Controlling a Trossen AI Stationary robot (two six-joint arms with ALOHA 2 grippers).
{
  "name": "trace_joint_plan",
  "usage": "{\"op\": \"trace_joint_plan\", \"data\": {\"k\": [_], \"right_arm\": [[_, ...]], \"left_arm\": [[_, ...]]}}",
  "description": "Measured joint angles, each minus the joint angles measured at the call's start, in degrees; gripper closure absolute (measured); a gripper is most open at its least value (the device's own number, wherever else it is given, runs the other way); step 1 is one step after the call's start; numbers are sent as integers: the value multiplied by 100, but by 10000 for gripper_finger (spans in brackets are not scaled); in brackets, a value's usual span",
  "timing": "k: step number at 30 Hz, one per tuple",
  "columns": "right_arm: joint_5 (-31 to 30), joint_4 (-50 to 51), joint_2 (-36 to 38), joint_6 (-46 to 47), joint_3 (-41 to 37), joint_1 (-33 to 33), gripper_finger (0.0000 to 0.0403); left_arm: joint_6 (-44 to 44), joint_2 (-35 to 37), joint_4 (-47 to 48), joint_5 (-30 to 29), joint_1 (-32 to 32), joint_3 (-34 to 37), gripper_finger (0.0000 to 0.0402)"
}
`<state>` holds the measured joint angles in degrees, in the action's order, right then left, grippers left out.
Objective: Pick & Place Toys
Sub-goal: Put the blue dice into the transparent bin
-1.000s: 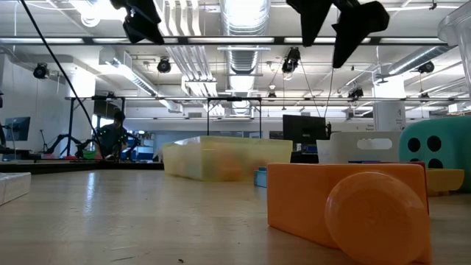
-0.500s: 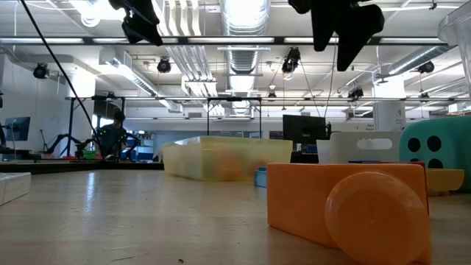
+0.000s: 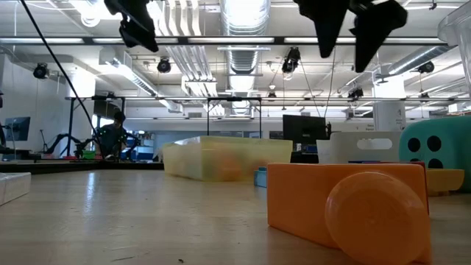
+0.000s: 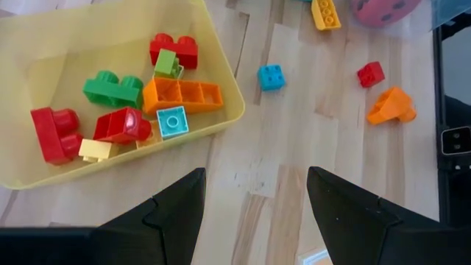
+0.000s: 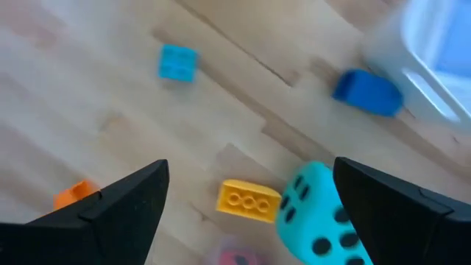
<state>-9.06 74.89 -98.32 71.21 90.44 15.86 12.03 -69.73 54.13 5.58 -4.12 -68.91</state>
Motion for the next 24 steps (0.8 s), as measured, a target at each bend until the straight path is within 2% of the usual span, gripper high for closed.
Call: {"op": "trace_joint_plan", "data": {"k": [7, 24], "right_arm": [[154, 513, -4, 697, -164, 2, 30], [823, 803, -6, 906, -1017, 14, 30]], "left_arm": [[80, 0, 35, 2, 0, 100, 161], [131, 17, -25, 1, -4, -19, 161]]}}
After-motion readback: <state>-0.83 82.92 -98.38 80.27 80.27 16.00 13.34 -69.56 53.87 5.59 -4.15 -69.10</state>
